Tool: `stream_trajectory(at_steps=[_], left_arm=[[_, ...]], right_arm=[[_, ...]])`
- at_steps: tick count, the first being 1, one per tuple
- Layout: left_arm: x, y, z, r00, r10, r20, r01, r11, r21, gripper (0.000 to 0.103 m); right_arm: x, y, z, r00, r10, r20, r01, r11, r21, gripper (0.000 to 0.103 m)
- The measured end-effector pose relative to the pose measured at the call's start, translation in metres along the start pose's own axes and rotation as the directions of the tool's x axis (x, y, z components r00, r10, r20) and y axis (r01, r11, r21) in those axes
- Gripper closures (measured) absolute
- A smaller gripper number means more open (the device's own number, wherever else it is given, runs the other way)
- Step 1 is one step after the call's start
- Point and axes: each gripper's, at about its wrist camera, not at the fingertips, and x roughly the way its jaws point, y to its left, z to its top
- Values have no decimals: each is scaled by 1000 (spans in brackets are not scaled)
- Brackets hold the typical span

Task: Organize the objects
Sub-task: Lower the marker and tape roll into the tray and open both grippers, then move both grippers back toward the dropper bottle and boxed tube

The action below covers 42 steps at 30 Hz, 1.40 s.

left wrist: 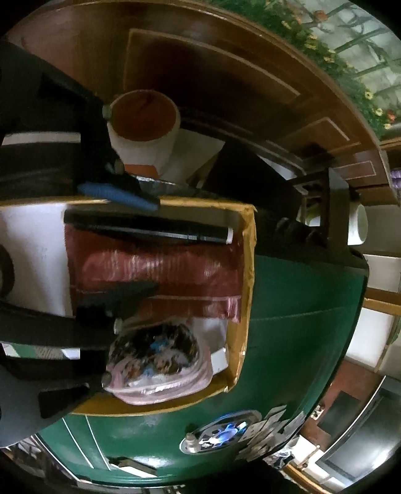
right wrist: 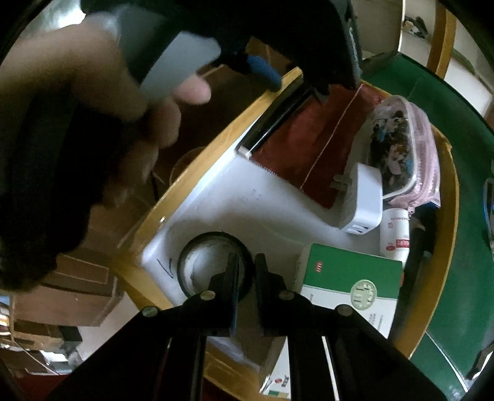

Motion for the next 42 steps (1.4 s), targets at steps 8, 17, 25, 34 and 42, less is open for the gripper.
stream_trajectory(at_steps=[8,17,25,34,42], left_arm=[[-26,-25,-3,998,34,58,-36,999,39,37],[-50,-75,-8,994,7,106,-17,995,97,33],[-50,-136,-9,994,-66,91,52,988,147,31],[-30,-225,-6,991,-129,31,116,958,262,31],[21,-312,1,981,-164,-107,194,884,426,31]], right_arm=[[-40,-14,-18,997,9,76,-12,999,41,64],[-90,-111,-89,984,-130,120,82,936,343,26],[-115,-182,-137,976,-199,92,132,868,479,25],[-143,-228,-185,970,-232,73,143,787,600,25],[-164,-256,-223,961,-268,75,148,719,679,25]])
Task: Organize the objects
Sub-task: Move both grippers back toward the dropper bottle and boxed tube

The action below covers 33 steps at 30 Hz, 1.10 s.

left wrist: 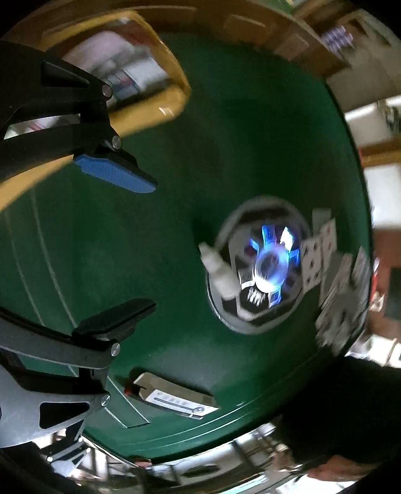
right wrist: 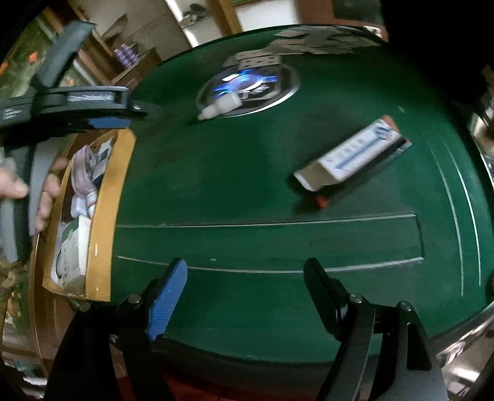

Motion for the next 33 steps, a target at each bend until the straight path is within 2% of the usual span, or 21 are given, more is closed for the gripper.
stream_trajectory(at_steps=[6,10,13,15,16,17,19,20,21,23,28,31,33], left_arm=[[46,-22,39,1000,9,-17,-7,992,125,31],[67,-19,55,1000,26,-14,-24,988,150,32],[78,-19,63,1000,-4,-5,4,989,150,32],[83,-21,64,1000,-4,-8,5,987,158,34],[85,-22,64,1000,-7,-12,8,987,163,40],[87,-24,63,1000,-5,-19,8,985,172,53],[88,-27,59,1000,11,-18,-7,982,189,64],[87,-28,58,1000,-1,-19,4,982,190,74],[86,-28,56,1000,-7,-25,11,983,185,78],[83,-27,52,998,-41,-41,47,986,157,78],[75,-22,30,996,-76,-53,80,994,72,78],[67,-21,10,994,-82,-66,85,996,40,78],[62,-20,-4,993,-88,-77,90,996,23,78]], right_arm=[[-13,-36,-7,999,-29,16,28,996,83,25],[-18,-55,-12,998,-56,15,53,990,134,25],[-22,-64,-14,997,-70,20,66,985,157,25],[-23,-70,-15,997,-76,20,72,982,172,25],[-24,-72,-14,997,-77,21,72,981,180,25],[-24,-73,-13,997,-77,23,72,980,184,25],[-25,-77,-10,997,-76,28,69,978,198,25],[-25,-80,-7,997,-71,30,64,976,208,25],[-24,-82,-4,997,-66,32,57,973,222,25],[-23,-89,7,998,-51,40,39,965,259,25],[-9,-107,45,998,16,57,-35,930,366,25],[4,-117,61,999,3,48,-22,910,415,25],[10,-123,68,998,24,51,-45,889,455,33]])
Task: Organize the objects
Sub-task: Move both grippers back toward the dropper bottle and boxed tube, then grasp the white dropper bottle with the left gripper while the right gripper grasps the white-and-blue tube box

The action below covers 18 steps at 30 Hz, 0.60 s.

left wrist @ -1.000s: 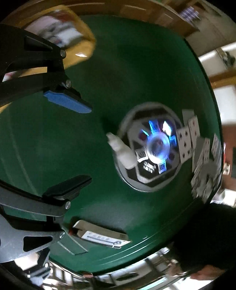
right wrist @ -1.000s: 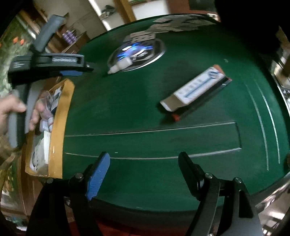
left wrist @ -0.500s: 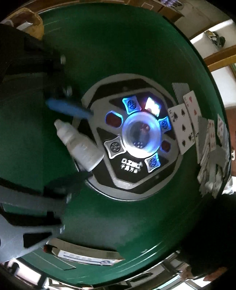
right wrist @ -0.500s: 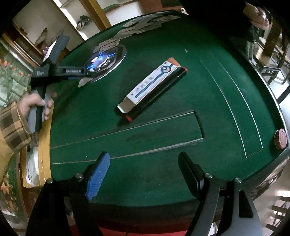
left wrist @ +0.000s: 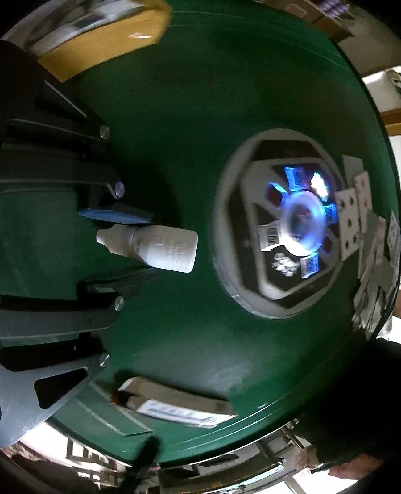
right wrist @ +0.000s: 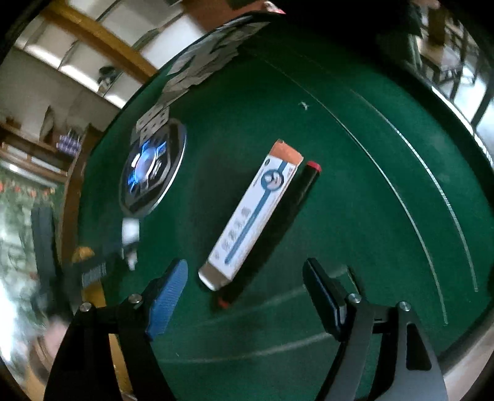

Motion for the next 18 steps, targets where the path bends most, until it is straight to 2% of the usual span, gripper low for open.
stream_trajectory(at_steps=[1,6,10,12,16,18], left_arm=[[-3,0,-11,1000,-4,-6,4,1000,-10,78],[-12,-3,-46,999,-38,-20,37,998,-42,78],[-17,-3,-60,999,-47,-27,44,996,-75,78],[-19,-2,-64,999,-46,-25,44,995,-90,78],[-25,1,-70,999,-33,-21,31,993,-117,78],[-28,4,-75,999,-27,-19,24,991,-134,78]], right_arm=[[1,-1,3,1000,13,-2,-13,1000,14,38],[9,-4,17,995,96,-20,-96,995,38,43],[22,3,27,994,93,-50,-92,996,18,44],[25,10,30,996,75,-57,-75,997,-14,44],[41,25,39,994,-38,-99,31,997,-65,45],[51,27,41,991,-68,-116,59,995,-79,43]])
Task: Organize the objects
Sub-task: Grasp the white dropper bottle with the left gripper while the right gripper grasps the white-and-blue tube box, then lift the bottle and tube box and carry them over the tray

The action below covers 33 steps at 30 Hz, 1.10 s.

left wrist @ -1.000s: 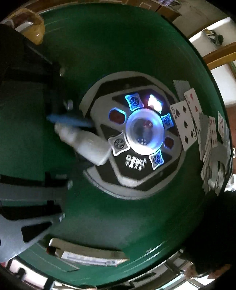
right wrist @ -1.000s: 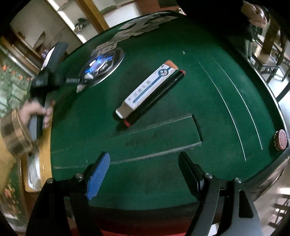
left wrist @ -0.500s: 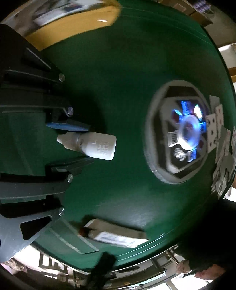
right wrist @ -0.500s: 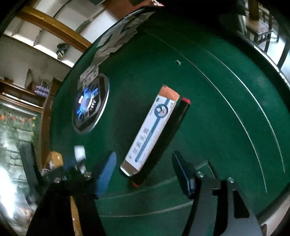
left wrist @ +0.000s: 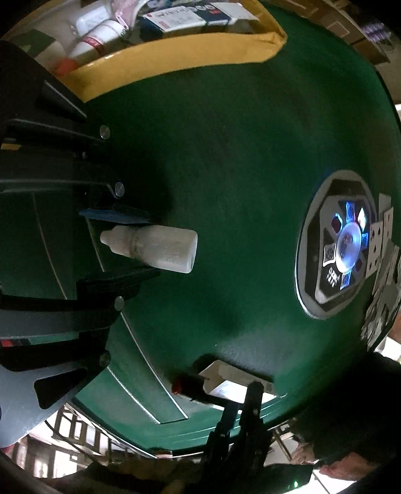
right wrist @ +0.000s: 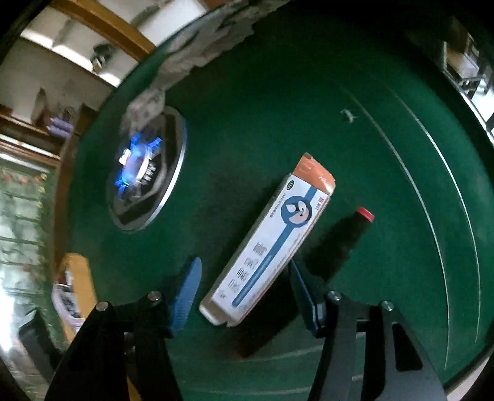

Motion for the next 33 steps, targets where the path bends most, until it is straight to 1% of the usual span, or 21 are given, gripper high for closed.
stream_trajectory(at_steps=[1,3,4,6,7,8,9,10,12,13,14,15,16,18,19,22,26,28,33], left_arm=[[0,1,0,1000,2,0,-2,1000,-6,78],[0,3,-2,1000,8,0,-7,1000,-15,78],[0,4,-1,1000,11,1,-11,1000,-18,78],[1,5,0,1000,22,4,-22,999,-26,78],[0,5,-1,1000,24,7,-24,999,-27,78],[-1,5,-1,1000,28,10,-28,999,-29,78],[-1,5,-1,999,31,12,-30,999,-32,78],[-3,6,1,999,31,13,-31,999,-35,78],[-4,6,2,999,32,19,-32,999,-43,78],[-6,6,-2,999,33,22,-32,998,-47,78],[-7,7,-3,999,32,24,-31,998,-52,78],[-8,7,-4,999,26,27,-24,998,-58,78],[-8,9,-6,999,22,31,-20,998,-63,78],[-12,10,-7,999,15,41,-12,997,-71,78],[-13,12,-7,999,14,44,-11,997,-71,78],[-20,16,-6,998,-3,59,8,997,-75,78],[-36,20,-8,996,-18,84,24,997,-72,78],[-42,22,-6,994,-23,102,31,996,-79,78],[-64,28,-9,988,-17,153,30,996,-84,78]], right_arm=[[0,3,2,1000,-3,18,3,1000,-5,43],[5,12,8,999,-44,21,45,998,-44,42],[8,20,12,995,-94,24,96,991,-92,43],[15,33,15,983,-181,29,184,970,-157,48],[18,41,15,969,-245,43,249,947,-202,56],[21,46,14,957,-284,60,290,927,-237,65],[23,50,12,945,-316,81,326,906,-272,69],[24,54,8,940,-324,104,340,886,-314,77],[24,58,3,936,-331,122,353,866,-355,83],[24,61,-1,934,-333,130,357,849,-389,89],[24,62,-5,939,-321,127,344,846,-408,93],[23,63,-8,947,-298,116,319,848,-423,94],[21,65,-15,961,-257,100,274,854,-442,94],[15,67,-24,970,-220,104,243,852,-463,94],[9,67,-30,978,-185,101,210,860,-465,94],[-3,70,-42,991,-110,76,133,882,-452,94],[-11,88,-54,997,-50,67,75,884,-462,94],[-22,94,-60,998,-10,66,40,885,-463,94],[-43,103,-71,995,83,48,-53,890,-453,94]])
